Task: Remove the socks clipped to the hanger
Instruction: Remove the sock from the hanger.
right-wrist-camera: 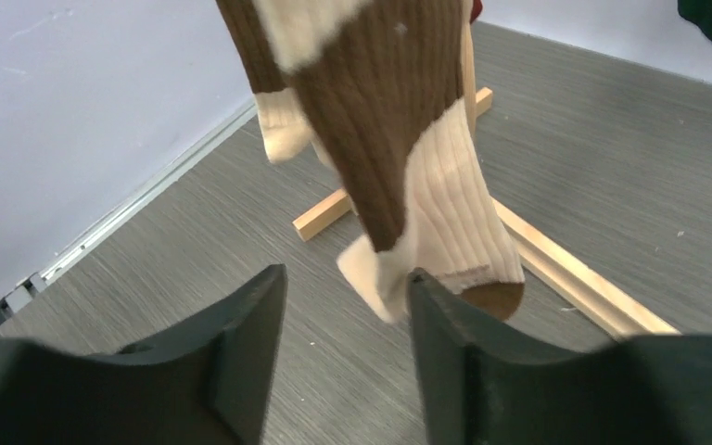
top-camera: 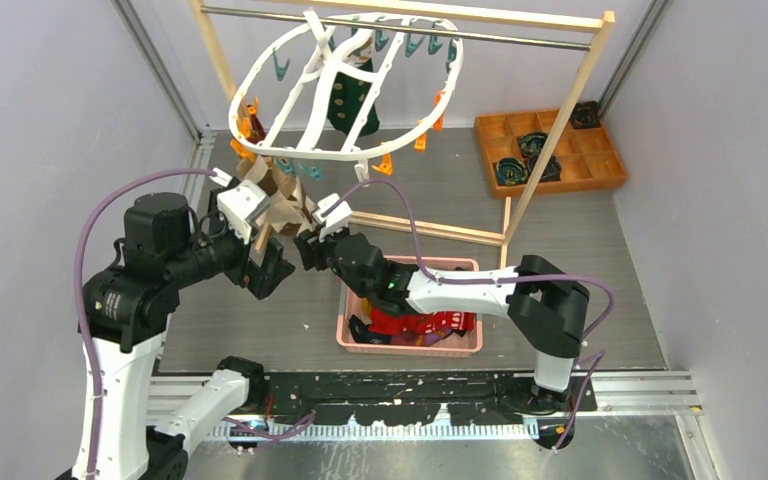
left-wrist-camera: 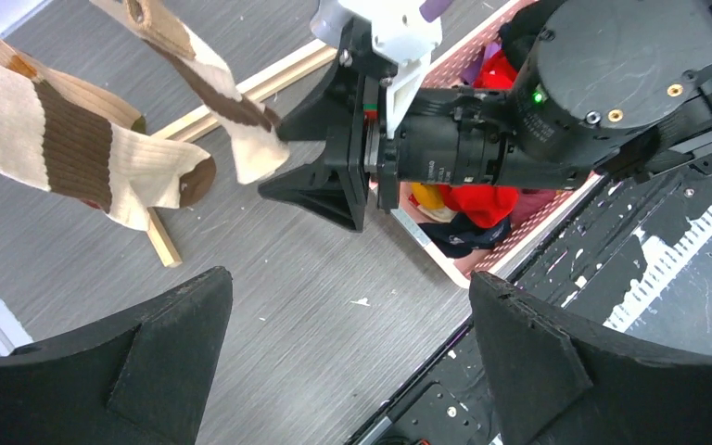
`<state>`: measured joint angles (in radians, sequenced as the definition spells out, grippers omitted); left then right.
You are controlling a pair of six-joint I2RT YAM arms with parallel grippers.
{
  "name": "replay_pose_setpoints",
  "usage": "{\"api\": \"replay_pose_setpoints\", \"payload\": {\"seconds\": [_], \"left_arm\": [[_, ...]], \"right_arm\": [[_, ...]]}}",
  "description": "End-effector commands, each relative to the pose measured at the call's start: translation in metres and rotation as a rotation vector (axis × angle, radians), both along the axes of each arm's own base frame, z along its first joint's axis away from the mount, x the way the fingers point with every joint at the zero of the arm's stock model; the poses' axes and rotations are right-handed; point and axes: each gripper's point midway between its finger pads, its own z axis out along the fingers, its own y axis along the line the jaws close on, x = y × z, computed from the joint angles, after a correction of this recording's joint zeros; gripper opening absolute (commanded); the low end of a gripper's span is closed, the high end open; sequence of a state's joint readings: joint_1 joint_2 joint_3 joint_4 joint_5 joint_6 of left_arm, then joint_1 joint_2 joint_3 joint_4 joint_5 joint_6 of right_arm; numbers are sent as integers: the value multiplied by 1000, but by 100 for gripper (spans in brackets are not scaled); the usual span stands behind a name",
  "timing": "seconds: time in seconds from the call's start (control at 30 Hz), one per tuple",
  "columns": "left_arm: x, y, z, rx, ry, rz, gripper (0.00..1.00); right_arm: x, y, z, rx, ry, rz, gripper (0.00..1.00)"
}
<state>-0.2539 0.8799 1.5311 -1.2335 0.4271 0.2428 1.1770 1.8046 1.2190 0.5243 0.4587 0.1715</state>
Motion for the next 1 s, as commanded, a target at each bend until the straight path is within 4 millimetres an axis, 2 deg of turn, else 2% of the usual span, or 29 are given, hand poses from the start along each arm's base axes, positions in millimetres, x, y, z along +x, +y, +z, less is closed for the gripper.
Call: {"api": "replay_pose_setpoints", "payload": {"seconds": [0.0, 0.07, 0.1, 0.2, 0.27, 0.37, 0.47, 0.53, 0.7, 0.83, 0.97], "left_arm": [[-1, -3, 9, -19, -11, -14, 100], [2, -4, 3, -18, -2, -10, 100], [4, -5, 1, -21, 0, -13, 100], [6, -11, -5, -36, 8, -44, 100], [10, -15, -5, -55, 17, -64, 100], [17, -20, 3, -93, 37, -85, 100], [21, -18, 21, -154, 39, -93, 100], [15, -18, 41, -264, 63, -153, 100], [-1, -22, 38, -308, 124, -238, 100], [-5, -25, 39, -324, 117, -260, 99], [-5, -28, 39, -363, 83, -239, 97]], "right_arm": [[6, 0, 64, 126, -133, -38, 41], [-3, 0, 70, 140, -121, 8, 19], [-9, -1, 73, 151, -108, 34, 13], [-31, -7, 84, 201, -47, 126, 3], [-51, -14, 90, 224, -2, 201, 1], [-69, -35, 94, 263, 50, 223, 1], [-79, -59, 92, 284, 68, 204, 1], [-91, -81, 91, 303, 90, 201, 1], [-113, -101, 101, 330, 142, 254, 1], [-129, -125, 101, 360, 203, 270, 1], [-143, -142, 110, 413, 227, 307, 1]]}}
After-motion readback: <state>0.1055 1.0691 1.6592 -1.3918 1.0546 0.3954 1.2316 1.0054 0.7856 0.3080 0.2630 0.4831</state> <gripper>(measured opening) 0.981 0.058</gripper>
